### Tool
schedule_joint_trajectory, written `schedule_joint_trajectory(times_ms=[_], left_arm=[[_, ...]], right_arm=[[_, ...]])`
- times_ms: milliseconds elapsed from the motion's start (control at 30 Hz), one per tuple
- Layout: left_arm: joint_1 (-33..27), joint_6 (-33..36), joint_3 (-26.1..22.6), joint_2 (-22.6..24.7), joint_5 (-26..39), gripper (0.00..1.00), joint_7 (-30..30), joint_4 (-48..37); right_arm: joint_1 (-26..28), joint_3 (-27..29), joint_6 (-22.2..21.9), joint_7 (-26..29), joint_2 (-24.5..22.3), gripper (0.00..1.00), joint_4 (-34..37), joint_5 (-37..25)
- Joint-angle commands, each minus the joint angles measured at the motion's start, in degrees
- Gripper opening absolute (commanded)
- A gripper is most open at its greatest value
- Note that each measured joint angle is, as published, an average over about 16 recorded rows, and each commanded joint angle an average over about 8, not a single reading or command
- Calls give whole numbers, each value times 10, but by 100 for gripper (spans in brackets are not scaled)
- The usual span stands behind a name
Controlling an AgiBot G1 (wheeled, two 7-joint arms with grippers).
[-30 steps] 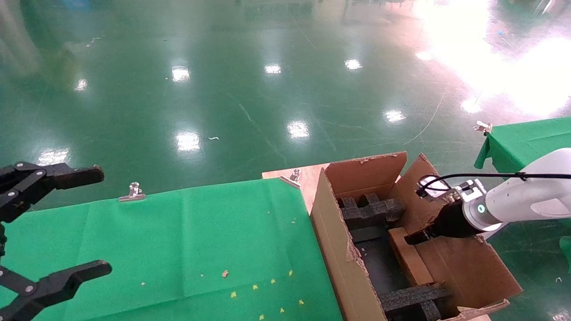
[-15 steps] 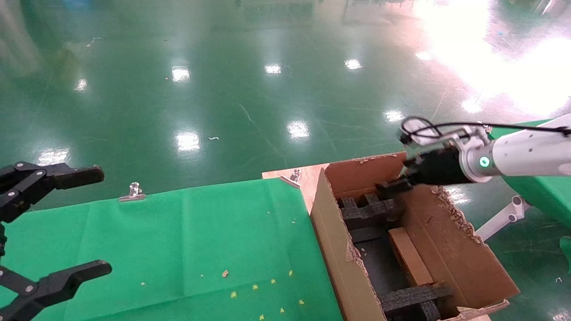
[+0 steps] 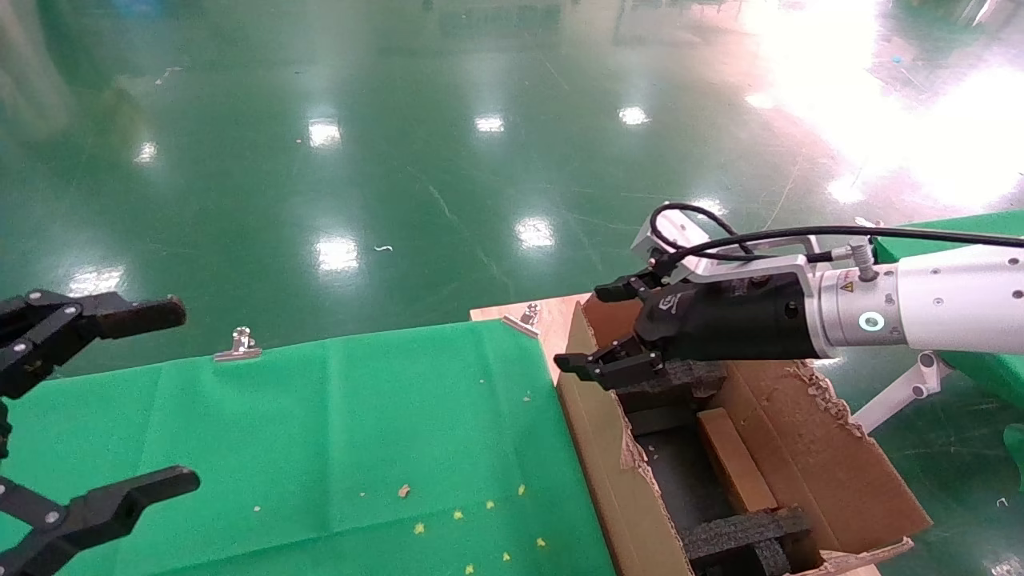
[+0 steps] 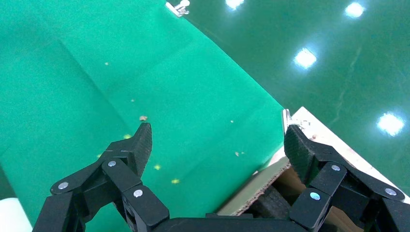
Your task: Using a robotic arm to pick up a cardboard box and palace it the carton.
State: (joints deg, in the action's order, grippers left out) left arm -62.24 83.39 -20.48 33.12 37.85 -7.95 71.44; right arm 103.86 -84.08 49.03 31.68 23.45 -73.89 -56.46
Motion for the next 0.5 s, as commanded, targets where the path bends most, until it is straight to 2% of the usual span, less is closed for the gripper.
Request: schedule_joint_trajectory(times_ms=[33, 267, 500], left_arm=[[0, 0, 0, 0, 0, 100, 0, 0], [0, 0, 0, 0, 0, 100, 0, 0], [0, 0, 0, 0, 0, 100, 0, 0]], right_arm=[[-2, 4, 5, -5, -4, 100, -8, 13], [-13, 18, 12, -6, 3, 100, 3, 7], [-55, 87, 49, -28, 14, 100, 1, 23]])
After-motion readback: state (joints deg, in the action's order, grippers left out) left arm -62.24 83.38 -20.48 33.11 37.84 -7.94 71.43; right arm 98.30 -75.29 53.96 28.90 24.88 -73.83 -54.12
